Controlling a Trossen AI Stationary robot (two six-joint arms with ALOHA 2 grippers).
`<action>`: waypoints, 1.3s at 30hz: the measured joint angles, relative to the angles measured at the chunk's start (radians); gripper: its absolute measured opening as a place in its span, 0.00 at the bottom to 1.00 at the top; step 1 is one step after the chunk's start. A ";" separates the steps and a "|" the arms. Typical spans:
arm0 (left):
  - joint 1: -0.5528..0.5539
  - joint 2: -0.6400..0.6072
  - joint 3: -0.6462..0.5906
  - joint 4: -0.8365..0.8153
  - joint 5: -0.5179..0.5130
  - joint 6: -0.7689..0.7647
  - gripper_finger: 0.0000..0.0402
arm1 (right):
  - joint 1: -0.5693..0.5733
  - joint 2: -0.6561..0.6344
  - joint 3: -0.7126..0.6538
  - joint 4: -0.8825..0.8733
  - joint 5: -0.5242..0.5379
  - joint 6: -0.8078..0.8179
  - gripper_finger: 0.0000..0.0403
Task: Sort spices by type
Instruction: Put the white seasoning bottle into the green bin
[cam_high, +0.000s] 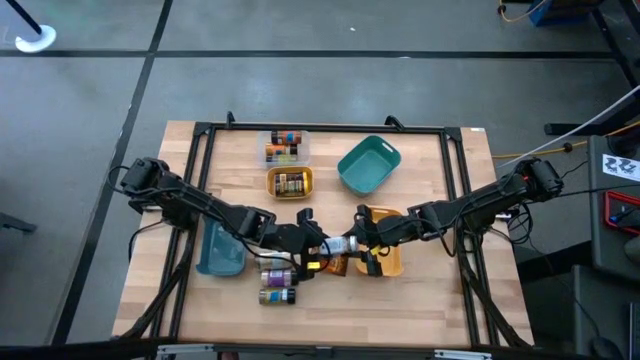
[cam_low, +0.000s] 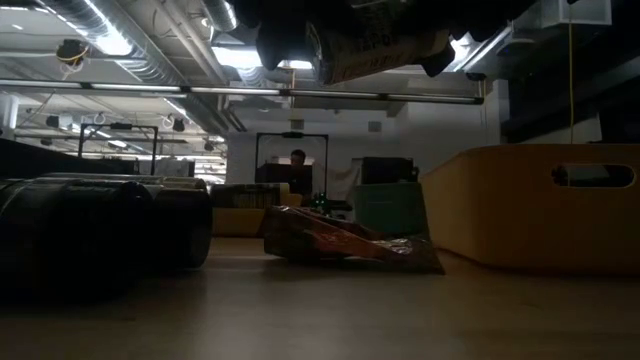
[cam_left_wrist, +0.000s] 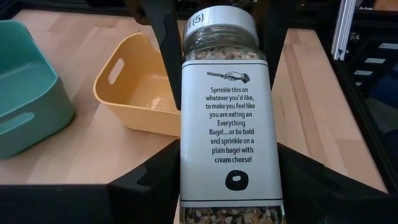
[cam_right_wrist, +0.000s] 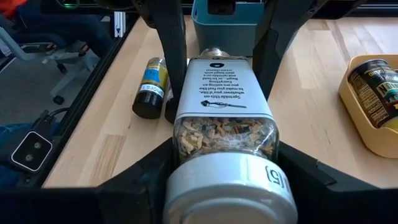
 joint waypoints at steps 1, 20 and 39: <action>0.003 0.000 0.000 0.000 0.001 -0.007 0.50 | 0.000 0.000 0.000 0.000 0.000 0.000 0.52; 0.044 -0.017 0.000 -0.024 -0.022 0.020 0.69 | -0.068 -0.005 0.000 -0.078 0.021 -0.003 0.51; 0.152 -0.144 0.000 -0.324 -0.011 -0.003 0.67 | -0.473 -0.035 0.269 -0.719 0.031 -0.160 0.51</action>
